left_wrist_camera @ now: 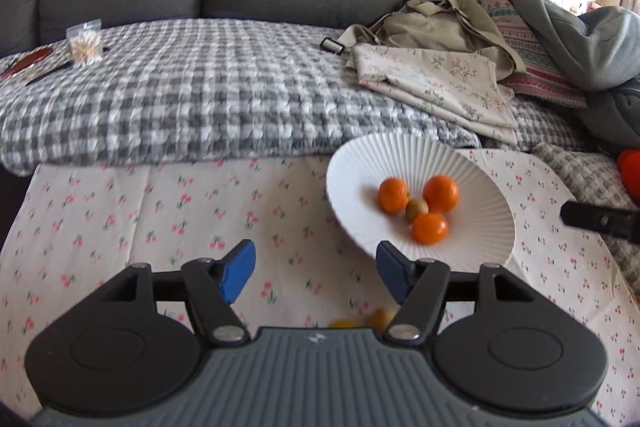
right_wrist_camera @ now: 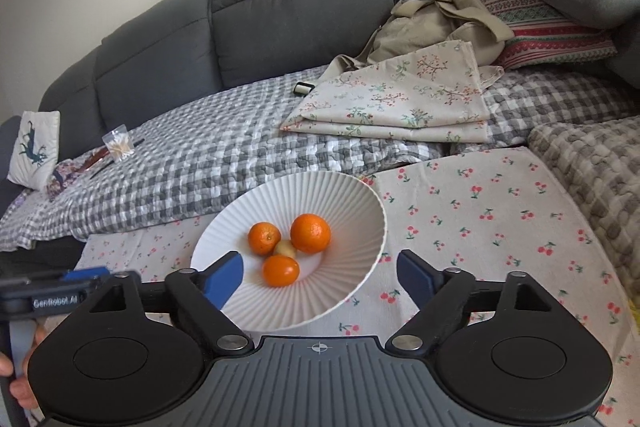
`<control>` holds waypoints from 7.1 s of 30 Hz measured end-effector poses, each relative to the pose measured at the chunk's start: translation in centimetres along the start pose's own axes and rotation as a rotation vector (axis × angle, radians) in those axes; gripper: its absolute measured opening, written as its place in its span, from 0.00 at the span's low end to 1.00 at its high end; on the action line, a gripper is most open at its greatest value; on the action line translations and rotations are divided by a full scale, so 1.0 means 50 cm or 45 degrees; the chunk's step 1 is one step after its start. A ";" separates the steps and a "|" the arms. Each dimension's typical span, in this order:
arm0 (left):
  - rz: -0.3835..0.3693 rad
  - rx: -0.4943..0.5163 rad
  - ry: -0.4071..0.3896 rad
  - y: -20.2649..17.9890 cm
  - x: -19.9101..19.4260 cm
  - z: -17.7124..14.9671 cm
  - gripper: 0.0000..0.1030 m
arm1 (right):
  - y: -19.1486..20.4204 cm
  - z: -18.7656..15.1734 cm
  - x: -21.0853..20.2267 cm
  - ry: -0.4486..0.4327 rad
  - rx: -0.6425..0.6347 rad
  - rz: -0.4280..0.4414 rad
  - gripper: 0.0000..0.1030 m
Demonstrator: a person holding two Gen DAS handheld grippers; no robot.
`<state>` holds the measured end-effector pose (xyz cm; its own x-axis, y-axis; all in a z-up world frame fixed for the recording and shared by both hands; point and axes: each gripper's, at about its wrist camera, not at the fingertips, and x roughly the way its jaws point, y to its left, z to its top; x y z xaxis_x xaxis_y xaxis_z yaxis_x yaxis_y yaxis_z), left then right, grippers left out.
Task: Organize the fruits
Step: 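Withdraw both tools from the bowl toward the remaining fruits, then grasp a kiwi with the left tool while the right tool grasps a green fruit, then lift the kiwi and green fruit with both tools toward the bowl, then lower both fruits into the white bowl and open both tools, then withdraw both tools from the bowl toward the remaining fruits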
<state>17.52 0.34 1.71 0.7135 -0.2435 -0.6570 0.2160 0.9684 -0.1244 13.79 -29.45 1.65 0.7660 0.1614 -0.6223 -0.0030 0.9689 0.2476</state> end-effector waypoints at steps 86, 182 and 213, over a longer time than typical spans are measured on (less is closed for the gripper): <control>0.025 -0.093 0.167 -0.029 -0.023 -0.119 0.25 | 0.094 -0.173 0.015 0.329 -0.142 0.276 0.94; -0.038 0.306 -0.056 -0.146 0.131 -0.029 0.26 | 0.060 -0.056 0.130 0.046 -0.231 0.020 0.31; -0.025 0.117 0.034 -0.086 0.039 -0.033 0.57 | 0.008 -0.017 0.008 0.022 0.027 0.094 0.76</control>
<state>16.91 -4.19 -0.27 0.6906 -0.2595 -0.6751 0.2908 0.9543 -0.0694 13.52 -28.83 0.87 0.7528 0.2357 -0.6146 -0.0453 0.9501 0.3088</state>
